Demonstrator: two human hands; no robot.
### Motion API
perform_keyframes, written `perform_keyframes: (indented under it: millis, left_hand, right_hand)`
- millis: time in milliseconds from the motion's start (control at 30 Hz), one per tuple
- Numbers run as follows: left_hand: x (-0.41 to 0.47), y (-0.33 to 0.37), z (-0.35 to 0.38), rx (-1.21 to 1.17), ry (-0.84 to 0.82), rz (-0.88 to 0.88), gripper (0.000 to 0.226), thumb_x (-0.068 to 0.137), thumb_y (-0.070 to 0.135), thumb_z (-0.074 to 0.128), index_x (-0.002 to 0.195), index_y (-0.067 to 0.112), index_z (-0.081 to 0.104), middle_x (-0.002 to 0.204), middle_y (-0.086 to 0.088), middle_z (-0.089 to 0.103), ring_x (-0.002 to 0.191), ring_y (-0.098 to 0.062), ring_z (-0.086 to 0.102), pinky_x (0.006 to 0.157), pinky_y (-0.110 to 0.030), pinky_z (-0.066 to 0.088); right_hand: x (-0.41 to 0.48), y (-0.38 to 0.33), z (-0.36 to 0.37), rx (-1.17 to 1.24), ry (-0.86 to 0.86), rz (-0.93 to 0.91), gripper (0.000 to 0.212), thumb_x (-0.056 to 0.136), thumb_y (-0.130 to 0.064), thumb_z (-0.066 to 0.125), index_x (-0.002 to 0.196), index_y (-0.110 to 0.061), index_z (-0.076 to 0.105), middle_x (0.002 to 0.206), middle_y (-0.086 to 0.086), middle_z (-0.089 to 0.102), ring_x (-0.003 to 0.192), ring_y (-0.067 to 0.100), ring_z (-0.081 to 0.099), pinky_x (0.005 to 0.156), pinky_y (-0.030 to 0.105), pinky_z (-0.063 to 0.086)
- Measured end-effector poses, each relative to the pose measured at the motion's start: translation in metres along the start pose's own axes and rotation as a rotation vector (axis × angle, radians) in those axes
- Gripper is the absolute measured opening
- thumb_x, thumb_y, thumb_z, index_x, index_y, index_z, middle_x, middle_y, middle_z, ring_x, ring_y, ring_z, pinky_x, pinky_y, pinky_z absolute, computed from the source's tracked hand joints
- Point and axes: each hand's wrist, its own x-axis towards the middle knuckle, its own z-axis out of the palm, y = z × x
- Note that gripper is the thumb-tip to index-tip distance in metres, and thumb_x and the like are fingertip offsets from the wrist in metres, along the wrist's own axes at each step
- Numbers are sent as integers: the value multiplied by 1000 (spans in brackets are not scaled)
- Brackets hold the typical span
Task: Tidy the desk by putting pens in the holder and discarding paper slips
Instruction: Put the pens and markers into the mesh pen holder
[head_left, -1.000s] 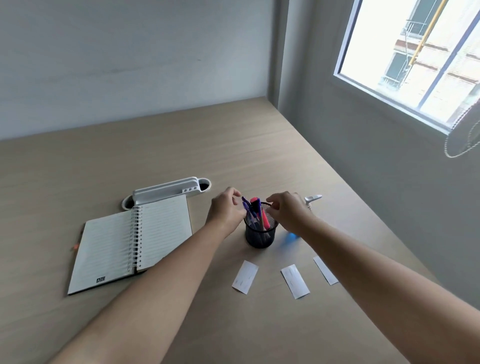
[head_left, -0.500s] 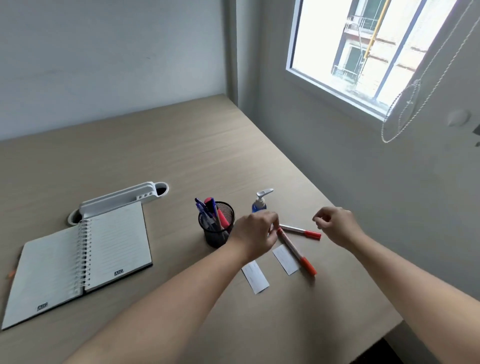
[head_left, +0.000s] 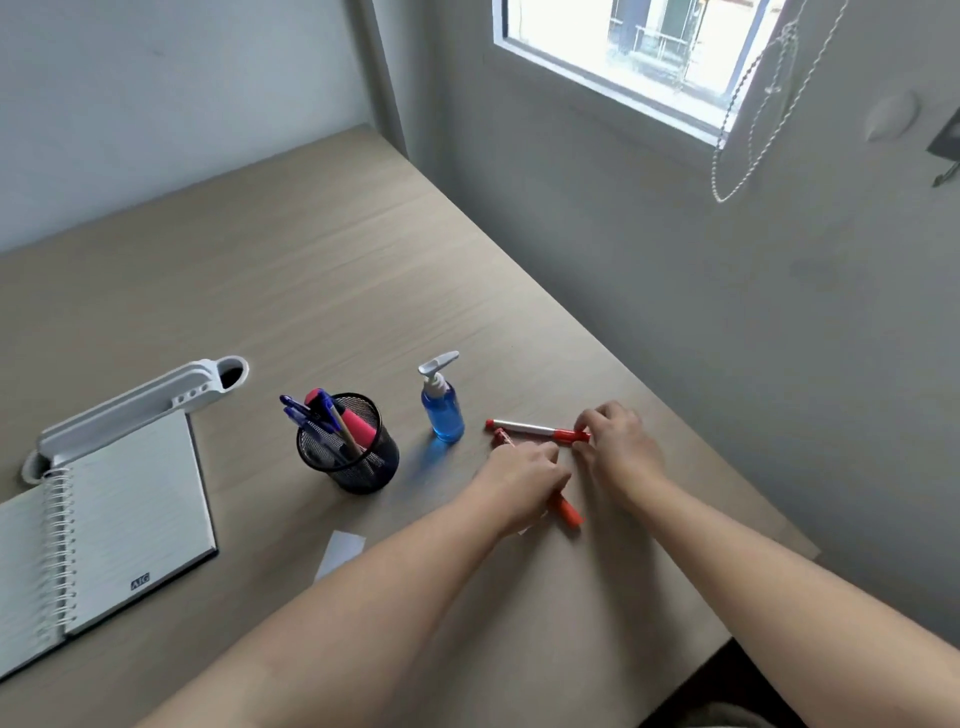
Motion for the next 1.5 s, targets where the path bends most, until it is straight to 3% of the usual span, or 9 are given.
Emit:
perform_keyframes:
  millis: [300,433,533,633,733,833,1000,1200,1500]
  left_hand:
    - [-15,-13,-18,-214,379,141,8,75,13,58,80,8,62,78,-9,67,73,-29,63,63,-37,53]
    - [-49,-20,-51,-572,509,-84,13,71,17,59,80,7,58,67,1,58,66,-21,57,62,-32,48]
    - [-79,-33,-75,-818,546,-288,16,67,21,57,78,9,58,63,5,55,59,-13,51,58,-23,42]
    - [-111,-57,-93,-1034,595,-404,14,71,26,52,72,12,56,65,-6,58,57,-18,53,59,-31,48]
    - [-145,-88,-107,-991,723,-537,21,85,25,53,67,13,55,63,-7,59,57,-21,54,65,-40,55]
    - [-172,-118,-119,-800,807,-615,27,93,27,50,76,7,59,68,-8,63,65,-25,60,66,-28,52]
    - [-185,-148,-109,-649,746,-663,21,93,26,52,84,8,57,92,-15,66,85,-31,62,80,-40,51]
    - [-183,-152,-63,-703,664,-673,14,89,20,59,94,8,63,88,-7,66,79,-20,56,72,-25,42]
    - [-166,-151,-32,-755,577,-751,21,85,18,65,105,9,64,106,-12,69,86,-22,59,81,-29,46]
  right_hand:
    - [-3,-7,-39,440,151,34,10,81,-24,68,85,-15,64,83,3,67,79,20,60,69,26,43]
    - [-13,-40,-68,566,220,-67,8,84,-23,66,78,-18,63,76,1,64,64,8,52,57,9,38]
    - [-24,-76,-83,516,233,-197,11,85,-26,64,83,-16,65,73,-1,63,61,10,52,62,21,40]
    - [-38,-121,-90,472,225,-353,13,85,-25,64,87,-13,68,77,3,68,66,17,56,67,29,46]
    - [-48,-168,-94,489,225,-467,12,85,-23,64,87,-11,69,72,-2,63,61,9,52,60,17,41]
    - [-44,-210,-96,559,217,-515,9,85,-21,64,84,-13,68,69,-1,66,62,10,56,62,15,42]
    - [-30,-254,-81,575,203,-546,8,85,-18,63,85,-12,68,78,3,70,69,15,60,67,18,47]
    - [-16,-250,-33,376,46,-492,10,84,-20,63,87,-13,69,88,7,71,78,23,64,79,36,51]
    - [-16,-239,1,290,-49,-361,24,83,-18,66,105,-12,71,103,11,65,95,28,61,77,28,40]
